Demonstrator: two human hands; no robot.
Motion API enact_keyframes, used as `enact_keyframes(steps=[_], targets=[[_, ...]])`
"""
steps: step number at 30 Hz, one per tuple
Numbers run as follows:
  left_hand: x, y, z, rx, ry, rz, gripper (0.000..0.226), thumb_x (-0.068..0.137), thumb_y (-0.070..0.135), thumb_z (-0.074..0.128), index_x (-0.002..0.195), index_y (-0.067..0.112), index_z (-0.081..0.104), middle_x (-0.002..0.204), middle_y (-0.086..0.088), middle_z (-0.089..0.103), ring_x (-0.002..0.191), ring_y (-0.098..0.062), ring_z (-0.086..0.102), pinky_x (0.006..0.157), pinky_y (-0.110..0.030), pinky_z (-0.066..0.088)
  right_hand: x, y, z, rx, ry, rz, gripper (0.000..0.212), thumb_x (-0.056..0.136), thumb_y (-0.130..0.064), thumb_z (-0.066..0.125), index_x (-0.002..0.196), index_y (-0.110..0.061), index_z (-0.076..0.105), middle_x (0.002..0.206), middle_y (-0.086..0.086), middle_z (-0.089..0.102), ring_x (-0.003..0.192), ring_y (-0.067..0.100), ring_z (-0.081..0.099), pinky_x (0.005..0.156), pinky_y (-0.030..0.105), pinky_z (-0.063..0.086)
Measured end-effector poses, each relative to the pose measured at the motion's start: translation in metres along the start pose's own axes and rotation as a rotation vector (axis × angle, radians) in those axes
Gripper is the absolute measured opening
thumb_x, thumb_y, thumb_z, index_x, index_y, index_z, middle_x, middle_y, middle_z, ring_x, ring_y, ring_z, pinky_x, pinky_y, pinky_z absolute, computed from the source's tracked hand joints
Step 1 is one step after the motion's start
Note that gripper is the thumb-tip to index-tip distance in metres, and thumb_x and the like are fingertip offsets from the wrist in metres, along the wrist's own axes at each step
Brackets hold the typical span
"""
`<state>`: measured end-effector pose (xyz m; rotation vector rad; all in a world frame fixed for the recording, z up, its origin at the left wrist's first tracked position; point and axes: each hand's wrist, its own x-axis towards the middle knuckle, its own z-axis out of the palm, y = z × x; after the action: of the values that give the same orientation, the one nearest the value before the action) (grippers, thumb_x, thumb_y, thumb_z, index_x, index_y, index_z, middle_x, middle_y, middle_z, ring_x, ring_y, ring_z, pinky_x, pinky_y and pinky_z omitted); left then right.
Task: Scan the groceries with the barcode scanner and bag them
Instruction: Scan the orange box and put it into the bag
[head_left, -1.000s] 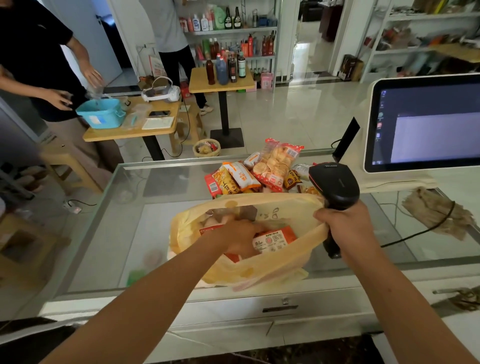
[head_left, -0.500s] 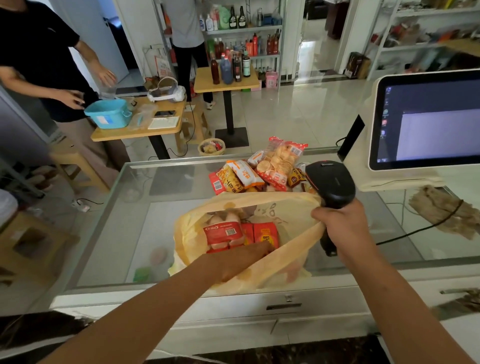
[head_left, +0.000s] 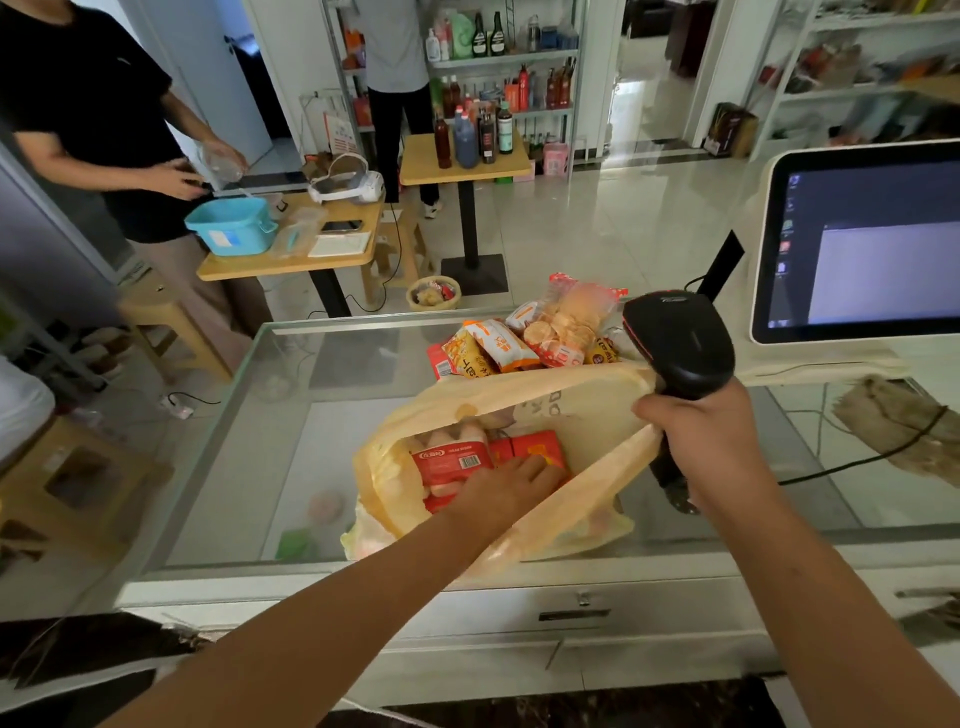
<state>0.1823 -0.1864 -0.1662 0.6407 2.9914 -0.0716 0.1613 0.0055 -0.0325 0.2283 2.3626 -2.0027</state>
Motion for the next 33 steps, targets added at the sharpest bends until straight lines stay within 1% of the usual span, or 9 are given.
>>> enact_keyframes(steps=[3,6,8,11,14,19,22,27,33], targets=[[-0.006,0.005,0.025,0.163,-0.059,0.047,0.063,0.073,0.024,0.08,0.121,0.017,0.039,0.095,-0.007,0.066,0.076,-0.023,0.067,0.048,-0.035,0.051,0.005,0.008,-0.002,-0.065,-0.053,0.05,0.033,0.075,0.008,0.067,0.088,-0.022,0.062,0.083,0.007,0.063,0.073,0.016,0.058,0.062,0.028,0.044],[-0.012,0.006,0.022,-0.11,-0.172,0.053,0.073,0.093,0.027,0.062,0.149,0.024,0.016,0.143,-0.008,0.045,0.129,-0.029,0.046,0.104,-0.051,0.039,0.002,0.027,0.0,-0.119,-0.084,0.163,0.036,0.075,0.007,0.067,0.101,-0.017,0.062,0.088,0.009,0.064,0.08,0.021,0.059,0.067,0.033,0.046],[-0.02,-0.011,-0.01,-0.518,-0.273,0.061,0.069,0.093,0.032,0.065,0.151,0.031,0.029,0.15,0.003,0.042,0.134,-0.016,0.041,0.114,-0.037,0.031,0.001,0.037,0.0,-0.119,-0.077,0.185,0.041,0.075,0.009,0.066,0.105,-0.018,0.058,0.088,0.005,0.061,0.082,0.021,0.057,0.073,0.036,0.045],[-0.051,-0.041,-0.042,-0.731,0.169,-0.208,0.02,0.092,0.031,0.059,0.109,0.034,0.068,0.106,0.014,0.071,0.1,-0.012,0.068,0.086,-0.024,0.052,0.002,0.042,-0.001,-0.117,-0.067,0.188,0.048,0.075,0.009,0.067,0.112,-0.019,0.056,0.091,0.002,0.06,0.092,0.025,0.057,0.083,0.041,0.047],[-0.091,-0.07,-0.045,-0.484,0.527,-0.889,0.021,0.091,0.048,0.061,0.104,0.033,0.057,0.094,0.005,0.065,0.095,-0.027,0.067,0.071,-0.03,0.044,0.005,0.045,-0.001,-0.137,-0.061,0.175,0.05,0.074,0.006,0.069,0.117,-0.017,0.058,0.096,0.004,0.062,0.098,0.027,0.058,0.09,0.047,0.048],[-0.125,-0.096,-0.017,-0.381,-0.309,-1.213,0.105,0.061,0.098,0.044,0.122,0.014,0.053,0.125,-0.01,0.06,0.117,-0.031,0.059,0.097,-0.043,0.046,0.01,0.049,0.006,-0.139,-0.046,0.16,0.045,0.075,0.006,0.069,0.108,-0.021,0.056,0.099,0.005,0.06,0.1,0.028,0.057,0.087,0.043,0.047],[-0.116,-0.092,-0.012,-0.696,-0.313,-1.024,0.048,0.086,0.057,0.063,0.098,0.011,0.068,0.105,-0.011,0.07,0.098,-0.028,0.066,0.081,-0.034,0.049,0.011,0.051,0.014,-0.156,-0.065,0.171,0.05,0.075,0.005,0.07,0.117,-0.019,0.058,0.103,0.005,0.061,0.102,0.027,0.056,0.091,0.044,0.047],[-0.124,-0.097,-0.043,-1.522,0.474,-1.245,0.02,0.093,0.014,0.044,0.078,0.011,0.057,0.069,-0.007,0.059,0.068,-0.025,0.06,0.066,-0.033,0.052,0.013,0.054,0.016,-0.157,-0.07,0.157,0.049,0.075,0.007,0.07,0.115,-0.017,0.058,0.092,0.001,0.06,0.098,0.027,0.057,0.089,0.042,0.047],[-0.147,-0.115,-0.057,-0.974,0.363,-1.236,0.015,0.09,0.016,0.059,0.101,0.01,0.05,0.092,-0.01,0.057,0.074,-0.025,0.058,0.075,-0.038,0.052,0.012,0.058,0.022,-0.149,-0.099,0.104,0.047,0.074,0.008,0.07,0.107,-0.022,0.056,0.088,-0.003,0.061,0.096,0.026,0.059,0.09,0.043,0.048]])
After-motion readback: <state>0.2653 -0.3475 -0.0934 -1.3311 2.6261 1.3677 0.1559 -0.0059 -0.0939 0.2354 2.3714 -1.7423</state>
